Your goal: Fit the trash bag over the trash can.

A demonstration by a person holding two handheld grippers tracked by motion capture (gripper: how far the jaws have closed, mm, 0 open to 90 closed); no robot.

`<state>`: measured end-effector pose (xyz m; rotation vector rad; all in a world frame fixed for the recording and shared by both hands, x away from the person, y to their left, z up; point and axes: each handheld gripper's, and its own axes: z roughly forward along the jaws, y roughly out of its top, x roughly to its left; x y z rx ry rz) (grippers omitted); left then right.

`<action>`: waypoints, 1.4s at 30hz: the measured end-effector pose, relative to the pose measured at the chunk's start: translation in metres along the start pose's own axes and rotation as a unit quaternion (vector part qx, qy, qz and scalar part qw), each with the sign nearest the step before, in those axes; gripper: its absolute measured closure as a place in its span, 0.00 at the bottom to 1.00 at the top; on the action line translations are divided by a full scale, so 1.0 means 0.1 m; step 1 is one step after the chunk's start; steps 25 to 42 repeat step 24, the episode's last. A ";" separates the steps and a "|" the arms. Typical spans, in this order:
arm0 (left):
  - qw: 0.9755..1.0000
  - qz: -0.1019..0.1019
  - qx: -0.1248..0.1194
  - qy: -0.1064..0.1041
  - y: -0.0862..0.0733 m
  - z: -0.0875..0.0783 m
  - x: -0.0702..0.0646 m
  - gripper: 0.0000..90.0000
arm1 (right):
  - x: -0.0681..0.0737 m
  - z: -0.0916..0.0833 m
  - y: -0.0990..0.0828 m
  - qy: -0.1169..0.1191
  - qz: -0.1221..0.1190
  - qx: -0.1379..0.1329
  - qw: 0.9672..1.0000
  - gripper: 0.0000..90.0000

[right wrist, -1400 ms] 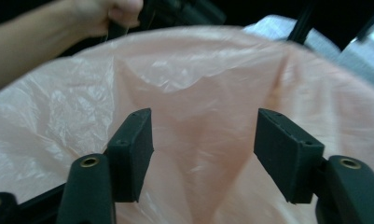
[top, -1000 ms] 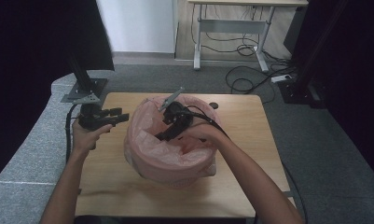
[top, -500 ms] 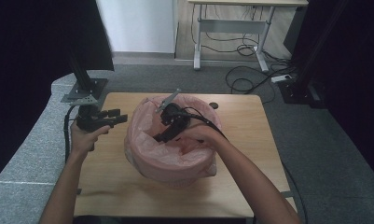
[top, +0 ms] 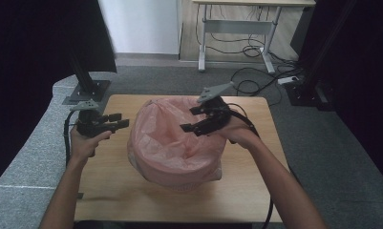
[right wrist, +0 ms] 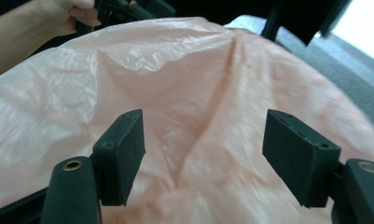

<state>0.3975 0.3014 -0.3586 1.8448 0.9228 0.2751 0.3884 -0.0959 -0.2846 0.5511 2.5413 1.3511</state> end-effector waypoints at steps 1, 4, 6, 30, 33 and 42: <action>1.000 0.000 0.000 0.000 0.00 -0.01 0.00 0.50 | -0.01 -0.10 -0.05 -0.005 0.003 -0.009 1.000 0.32; 1.000 -0.001 -0.003 0.000 -0.01 -0.03 -0.01 0.50 | -0.06 -0.39 -0.24 -0.026 0.014 -0.039 0.999 0.32; 1.000 0.000 -0.004 0.000 -0.02 -0.05 -0.02 0.50 | -0.10 -0.52 -0.36 -0.036 0.020 -0.054 0.998 0.32; 1.000 0.001 -0.003 0.001 -0.09 -0.06 -0.07 0.48 | -0.38 -1.08 -1.26 -0.093 0.086 -0.117 0.985 0.32; 1.000 0.001 -0.003 0.001 -0.09 -0.06 -0.07 0.48 | -0.38 -1.08 -1.26 -0.093 0.086 -0.117 0.985 0.32; 1.000 0.001 -0.003 0.001 -0.09 -0.06 -0.07 0.48 | -0.38 -1.08 -1.26 -0.093 0.086 -0.117 0.985 0.32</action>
